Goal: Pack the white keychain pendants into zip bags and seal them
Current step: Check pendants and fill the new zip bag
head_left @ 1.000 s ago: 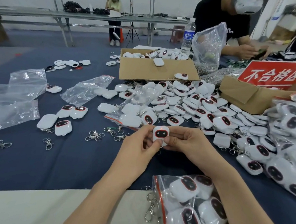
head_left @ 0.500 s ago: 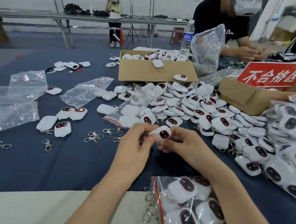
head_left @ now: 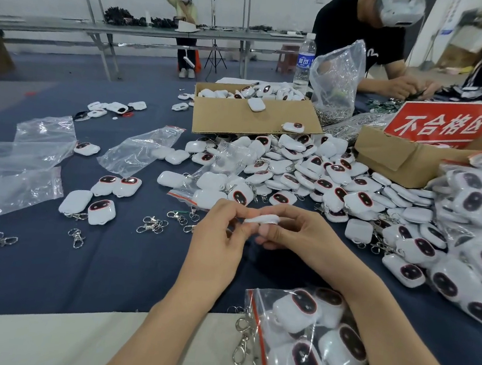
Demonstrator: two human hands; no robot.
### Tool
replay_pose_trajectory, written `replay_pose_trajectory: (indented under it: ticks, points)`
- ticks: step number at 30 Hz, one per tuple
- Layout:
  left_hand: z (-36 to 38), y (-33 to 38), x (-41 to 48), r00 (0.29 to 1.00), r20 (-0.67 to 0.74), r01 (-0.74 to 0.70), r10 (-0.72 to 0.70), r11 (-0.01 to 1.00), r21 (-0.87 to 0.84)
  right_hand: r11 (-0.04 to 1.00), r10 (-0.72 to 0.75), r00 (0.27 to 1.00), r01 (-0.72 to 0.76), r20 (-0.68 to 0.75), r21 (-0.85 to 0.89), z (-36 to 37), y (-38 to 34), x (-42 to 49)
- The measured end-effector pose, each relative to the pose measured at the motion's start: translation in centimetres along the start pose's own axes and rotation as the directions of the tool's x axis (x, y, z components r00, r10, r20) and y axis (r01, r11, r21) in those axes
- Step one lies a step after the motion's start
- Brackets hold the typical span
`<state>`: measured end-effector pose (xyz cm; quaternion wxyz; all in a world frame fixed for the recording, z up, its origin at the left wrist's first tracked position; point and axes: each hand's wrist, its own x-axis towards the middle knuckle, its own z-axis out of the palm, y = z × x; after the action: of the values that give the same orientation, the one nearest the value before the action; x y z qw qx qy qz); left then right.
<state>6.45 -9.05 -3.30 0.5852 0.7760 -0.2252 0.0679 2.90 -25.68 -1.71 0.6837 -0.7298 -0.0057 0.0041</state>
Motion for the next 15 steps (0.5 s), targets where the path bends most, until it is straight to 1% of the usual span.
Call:
replay_pose_trajectory:
  ticks: [8, 12, 15]
  points:
    - [-0.03, -0.28, 0.06, 1.0, 0.003, -0.001, 0.001, 1.0, -0.002, 1.0, -0.004, 1.0, 0.004, 0.006, 0.005, 0.05, -0.32, -0.33]
    - [-0.02, -0.05, -0.12, 0.999, 0.04, 0.032, -0.028, 0.995, -0.094, 1.0, -0.013, 1.0, 0.013, -0.004, -0.004, -0.13, -0.64, -0.59]
    - [0.0, -0.08, -0.18, 0.997, 0.072, 0.044, -0.037, 0.994, -0.1, 1.0, -0.011, 1.0, 0.011, 0.002, -0.018, -0.31, -0.67, -0.73]
